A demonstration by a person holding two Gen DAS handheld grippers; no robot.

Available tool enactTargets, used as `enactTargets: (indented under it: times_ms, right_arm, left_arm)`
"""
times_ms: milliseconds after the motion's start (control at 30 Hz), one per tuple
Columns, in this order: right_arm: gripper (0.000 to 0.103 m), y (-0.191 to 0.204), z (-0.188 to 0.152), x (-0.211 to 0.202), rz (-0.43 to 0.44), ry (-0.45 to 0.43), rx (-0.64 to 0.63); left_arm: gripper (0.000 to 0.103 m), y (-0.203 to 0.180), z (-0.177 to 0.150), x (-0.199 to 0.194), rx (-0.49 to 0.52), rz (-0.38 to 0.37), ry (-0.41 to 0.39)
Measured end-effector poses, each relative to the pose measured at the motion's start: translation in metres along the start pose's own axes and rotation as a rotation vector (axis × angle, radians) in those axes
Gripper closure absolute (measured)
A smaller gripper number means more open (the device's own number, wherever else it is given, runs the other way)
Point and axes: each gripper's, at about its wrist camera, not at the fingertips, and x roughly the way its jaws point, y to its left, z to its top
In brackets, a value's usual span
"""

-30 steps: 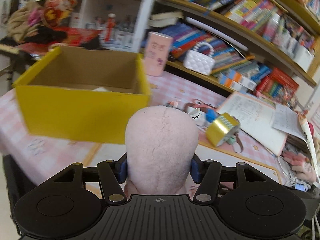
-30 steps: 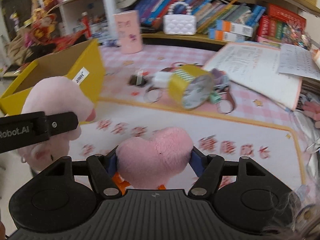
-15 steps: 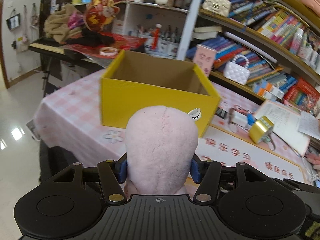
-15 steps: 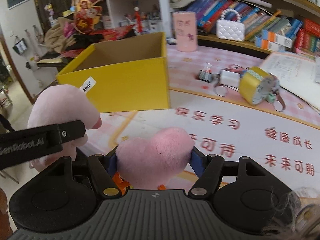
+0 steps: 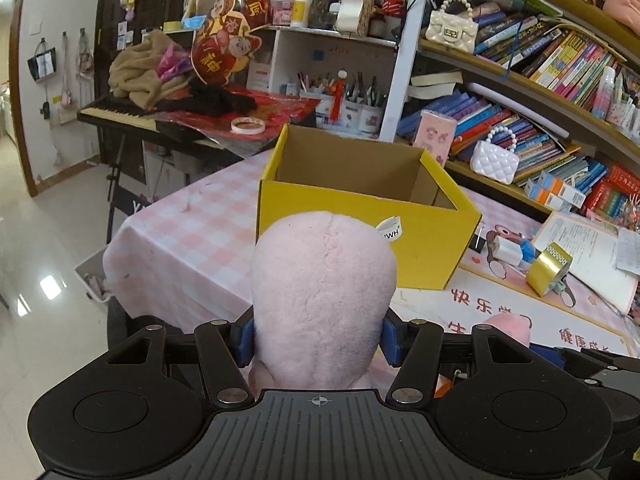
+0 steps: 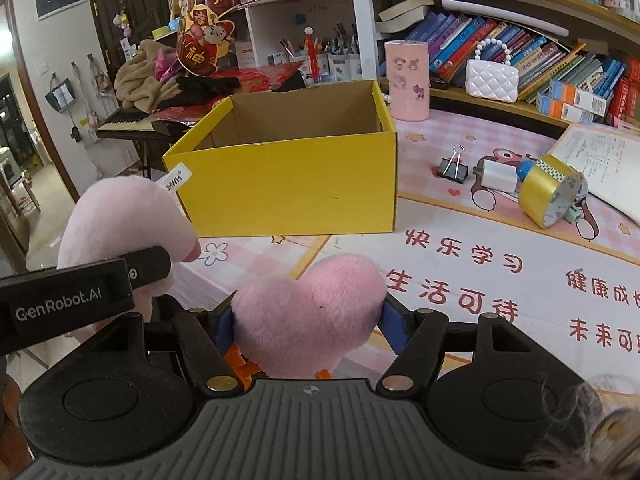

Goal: Organize objects
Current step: 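Carry the plush pig and plush heart over the yellow box with both tools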

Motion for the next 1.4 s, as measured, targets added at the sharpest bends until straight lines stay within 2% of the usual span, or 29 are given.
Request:
enactTargets:
  times_ms: [300, 567, 700, 833, 967, 1167, 1267, 1400]
  right_arm:
    - [0.036, 0.014, 0.006, -0.004, -0.025, -0.035, 0.001]
    - [0.036, 0.018, 0.016, -0.002, -0.049, -0.034, 0.020]
    - [0.036, 0.016, 0.027, 0.004, -0.038, -0.029, 0.027]
    - [0.036, 0.016, 0.049, 0.010, -0.012, -0.062, -0.008]
    - [0.036, 0.014, 0.083, 0.023, 0.007, -0.120, -0.071]
    - [0.036, 0.001, 0.137, 0.054, 0.018, -0.201, -0.150]
    - [0.036, -0.005, 0.158, 0.079, 0.017, -0.204, -0.215]
    - [0.036, -0.010, 0.171, 0.120, 0.016, -0.162, -0.326]
  left_arm:
    - [0.046, 0.010, 0.008, -0.004, -0.001, -0.034, -0.034]
    - [0.046, 0.015, 0.019, 0.001, -0.015, -0.076, -0.033]
    - [0.046, 0.014, 0.030, 0.006, -0.033, -0.086, -0.047]
    - [0.046, 0.012, 0.052, 0.015, -0.058, -0.082, -0.085]
    - [0.046, 0.010, 0.078, 0.032, -0.103, -0.075, -0.105]
    - [0.046, -0.008, 0.117, 0.071, -0.079, -0.053, -0.144]
    - [0.046, -0.016, 0.130, 0.098, -0.063, -0.037, -0.132]
    - [0.046, -0.022, 0.140, 0.141, -0.066, -0.004, -0.076]
